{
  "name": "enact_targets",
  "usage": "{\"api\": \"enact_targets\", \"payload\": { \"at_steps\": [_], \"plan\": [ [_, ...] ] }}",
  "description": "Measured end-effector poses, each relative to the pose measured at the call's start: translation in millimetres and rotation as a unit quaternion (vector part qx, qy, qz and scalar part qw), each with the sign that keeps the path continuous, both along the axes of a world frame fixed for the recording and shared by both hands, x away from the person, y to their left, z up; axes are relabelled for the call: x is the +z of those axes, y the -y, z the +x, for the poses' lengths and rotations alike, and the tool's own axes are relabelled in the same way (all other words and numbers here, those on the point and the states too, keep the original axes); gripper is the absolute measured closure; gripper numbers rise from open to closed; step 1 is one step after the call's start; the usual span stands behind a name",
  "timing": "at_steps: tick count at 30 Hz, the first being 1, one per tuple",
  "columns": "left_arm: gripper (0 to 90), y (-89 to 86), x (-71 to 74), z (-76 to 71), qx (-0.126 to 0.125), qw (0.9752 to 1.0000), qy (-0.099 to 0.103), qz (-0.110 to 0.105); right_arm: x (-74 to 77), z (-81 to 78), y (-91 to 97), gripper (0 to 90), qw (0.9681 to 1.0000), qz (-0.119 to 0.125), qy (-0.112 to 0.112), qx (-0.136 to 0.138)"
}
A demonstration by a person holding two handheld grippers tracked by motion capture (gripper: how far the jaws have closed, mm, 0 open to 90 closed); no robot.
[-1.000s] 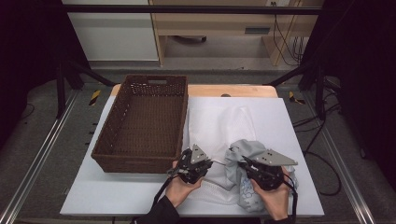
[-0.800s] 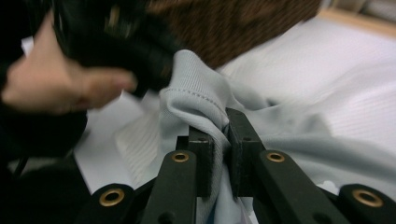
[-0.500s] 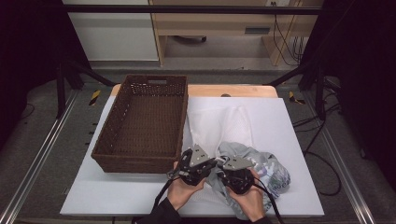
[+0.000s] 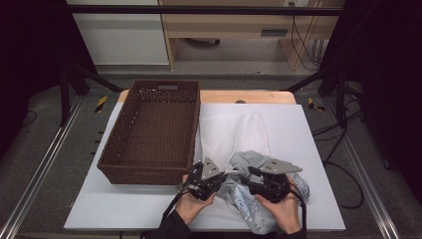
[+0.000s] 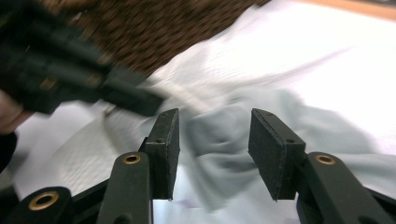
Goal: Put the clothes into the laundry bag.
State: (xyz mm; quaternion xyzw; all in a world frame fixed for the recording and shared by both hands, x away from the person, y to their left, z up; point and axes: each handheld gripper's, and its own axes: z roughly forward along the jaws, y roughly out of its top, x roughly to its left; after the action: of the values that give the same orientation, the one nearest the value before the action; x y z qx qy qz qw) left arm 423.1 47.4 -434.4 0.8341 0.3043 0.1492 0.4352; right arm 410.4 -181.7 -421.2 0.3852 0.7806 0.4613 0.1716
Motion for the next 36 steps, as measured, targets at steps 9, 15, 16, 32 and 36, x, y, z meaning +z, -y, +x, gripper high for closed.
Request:
{"api": "enact_targets", "payload": {
  "at_steps": [9, 15, 16, 32, 36],
  "plan": [
    [88.3, 2.1, -5.8, 0.3, -0.002, 0.9999, -0.007, 0.011, -35.2, 34.6, 2.2, 37.7, 0.9943, -0.06, -0.035, -0.081],
    [88.3, 4.1, -11.7, 2.0, -0.003, 0.9997, -0.016, 0.017, -48.3, 37.2, -7.4, 67.6, 0.988, -0.121, -0.053, -0.08],
    [88.3, 4.0, -11.9, 2.3, -0.003, 0.9997, -0.017, 0.017, -50.0, 37.5, -8.4, 73.4, 0.9871, -0.125, -0.06, -0.078],
    [88.3, -1.4, -2.9, 7.6, 0.025, 0.9992, -0.03, -0.005, 11.3, -12.1, 0.6, 87.3, 0.9952, 0.053, 0.021, 0.079],
    [88.5, -3.0, 1.5, 7.0, 0.02, 0.9995, -0.021, -0.014, -5.0, -17.4, -19.3, 87.2, 0.992, 0.022, -0.018, 0.123]
  ]
}}
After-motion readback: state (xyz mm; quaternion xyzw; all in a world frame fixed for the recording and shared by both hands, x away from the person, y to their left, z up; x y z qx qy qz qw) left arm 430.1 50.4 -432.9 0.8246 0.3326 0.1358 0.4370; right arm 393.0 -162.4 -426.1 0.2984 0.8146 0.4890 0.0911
